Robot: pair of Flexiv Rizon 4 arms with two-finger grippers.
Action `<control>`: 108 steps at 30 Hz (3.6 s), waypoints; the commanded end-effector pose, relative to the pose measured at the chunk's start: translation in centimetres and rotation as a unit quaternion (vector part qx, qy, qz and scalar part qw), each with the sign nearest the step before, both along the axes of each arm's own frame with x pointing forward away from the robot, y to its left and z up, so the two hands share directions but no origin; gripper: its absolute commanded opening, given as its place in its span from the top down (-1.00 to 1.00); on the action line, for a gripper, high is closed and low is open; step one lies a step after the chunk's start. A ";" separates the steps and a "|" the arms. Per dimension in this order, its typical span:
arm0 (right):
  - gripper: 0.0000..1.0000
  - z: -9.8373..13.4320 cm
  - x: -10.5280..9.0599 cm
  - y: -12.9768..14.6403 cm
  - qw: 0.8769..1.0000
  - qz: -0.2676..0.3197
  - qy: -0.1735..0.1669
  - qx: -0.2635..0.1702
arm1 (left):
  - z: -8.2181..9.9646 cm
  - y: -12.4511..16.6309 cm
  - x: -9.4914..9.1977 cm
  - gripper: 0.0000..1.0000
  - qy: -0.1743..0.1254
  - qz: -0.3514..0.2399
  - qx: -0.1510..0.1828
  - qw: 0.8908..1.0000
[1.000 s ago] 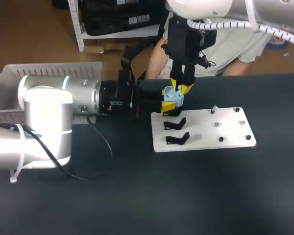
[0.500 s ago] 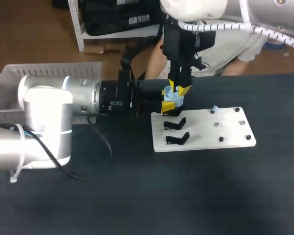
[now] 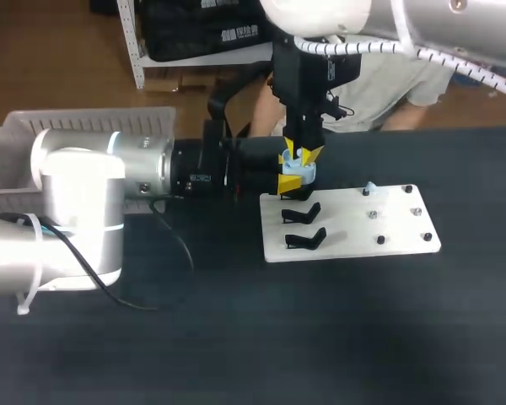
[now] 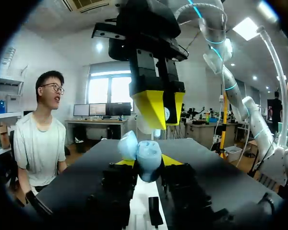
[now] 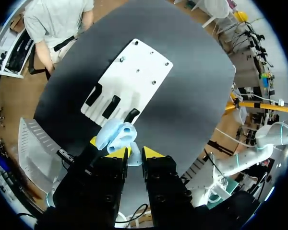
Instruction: Pick up each earbud case from the left stands, insert the matching earbuds, close the lid, and place the case in the box.
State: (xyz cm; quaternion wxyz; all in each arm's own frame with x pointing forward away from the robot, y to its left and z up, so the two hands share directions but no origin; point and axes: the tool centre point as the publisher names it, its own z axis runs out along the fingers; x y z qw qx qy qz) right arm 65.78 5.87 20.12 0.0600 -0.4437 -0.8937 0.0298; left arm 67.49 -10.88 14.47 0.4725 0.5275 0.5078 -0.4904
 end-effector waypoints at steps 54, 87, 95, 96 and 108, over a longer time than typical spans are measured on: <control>1.00 -1.4 1.8 -0.7 1.000 0.006 0.015 -0.005 | -0.1 0.0 -0.2 1.00 -0.002 0.004 -0.002 1.000; 0.03 0.6 -0.9 -1.4 0.995 0.026 0.015 0.091 | -0.1 0.0 -0.2 1.00 -0.002 0.004 -0.002 1.000; 0.09 1.1 -2.3 -0.4 0.991 0.061 0.033 0.113 | -0.1 0.0 -0.2 1.00 -0.002 0.004 -0.002 1.000; 0.07 1.1 -2.3 -0.4 0.991 0.061 0.033 0.113 | -0.1 0.0 -0.2 1.00 -0.002 0.004 -0.002 1.000; 0.00 -0.2 -1.8 -0.1 0.989 0.075 0.060 0.110 | -0.1 0.0 -0.2 1.00 -0.002 0.004 -0.002 1.000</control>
